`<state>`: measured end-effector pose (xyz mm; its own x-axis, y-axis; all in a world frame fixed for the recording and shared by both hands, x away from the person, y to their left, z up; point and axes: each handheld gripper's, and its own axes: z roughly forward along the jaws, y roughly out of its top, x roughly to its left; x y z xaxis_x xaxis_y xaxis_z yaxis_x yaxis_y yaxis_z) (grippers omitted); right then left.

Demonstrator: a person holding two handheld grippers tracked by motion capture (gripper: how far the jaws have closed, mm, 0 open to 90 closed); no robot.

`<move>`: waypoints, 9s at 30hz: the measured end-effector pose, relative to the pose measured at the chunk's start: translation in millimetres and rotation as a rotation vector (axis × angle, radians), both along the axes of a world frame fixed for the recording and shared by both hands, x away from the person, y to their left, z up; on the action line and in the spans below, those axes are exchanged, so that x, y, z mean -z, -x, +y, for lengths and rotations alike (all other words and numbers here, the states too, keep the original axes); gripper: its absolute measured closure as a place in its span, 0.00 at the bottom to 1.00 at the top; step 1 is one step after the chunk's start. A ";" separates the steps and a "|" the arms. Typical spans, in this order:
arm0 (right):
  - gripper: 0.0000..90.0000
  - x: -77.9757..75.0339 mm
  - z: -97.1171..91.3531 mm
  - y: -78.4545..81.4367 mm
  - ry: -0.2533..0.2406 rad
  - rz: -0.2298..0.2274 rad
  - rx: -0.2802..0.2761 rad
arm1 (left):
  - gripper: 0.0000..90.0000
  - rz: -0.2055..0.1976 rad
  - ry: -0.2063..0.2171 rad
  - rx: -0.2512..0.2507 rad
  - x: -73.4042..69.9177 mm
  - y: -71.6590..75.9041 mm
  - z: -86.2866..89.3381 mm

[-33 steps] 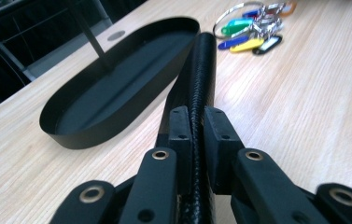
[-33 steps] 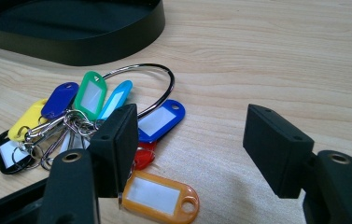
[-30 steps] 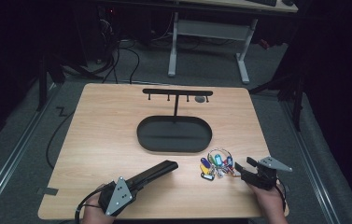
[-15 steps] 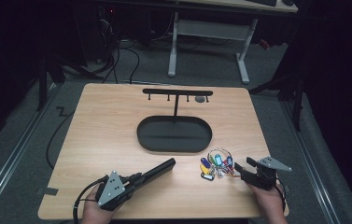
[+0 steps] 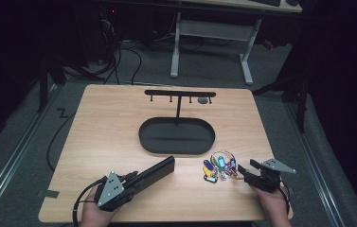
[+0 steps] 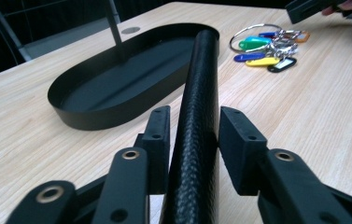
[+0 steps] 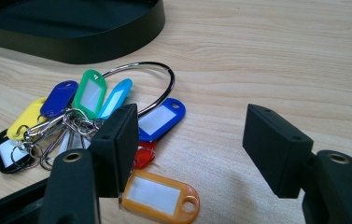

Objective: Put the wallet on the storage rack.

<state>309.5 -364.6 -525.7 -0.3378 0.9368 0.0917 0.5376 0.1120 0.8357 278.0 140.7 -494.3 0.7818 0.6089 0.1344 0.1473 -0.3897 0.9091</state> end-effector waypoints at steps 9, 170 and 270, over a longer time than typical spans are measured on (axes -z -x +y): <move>0.40 -0.2 0.6 0.6 -0.001 -0.001 -0.001 | 0.59 0.021 -0.091 0.004 4.6 -3.2 -5.0; 0.31 -8.6 -12.9 25.5 -0.026 -0.091 -0.011 | 0.82 -0.335 -0.822 0.222 -42.4 -175.5 -165.8; 0.32 -2.1 -1.7 22.5 0.006 -0.039 -0.057 | 0.50 0.191 -0.145 0.015 23.7 -40.5 -21.7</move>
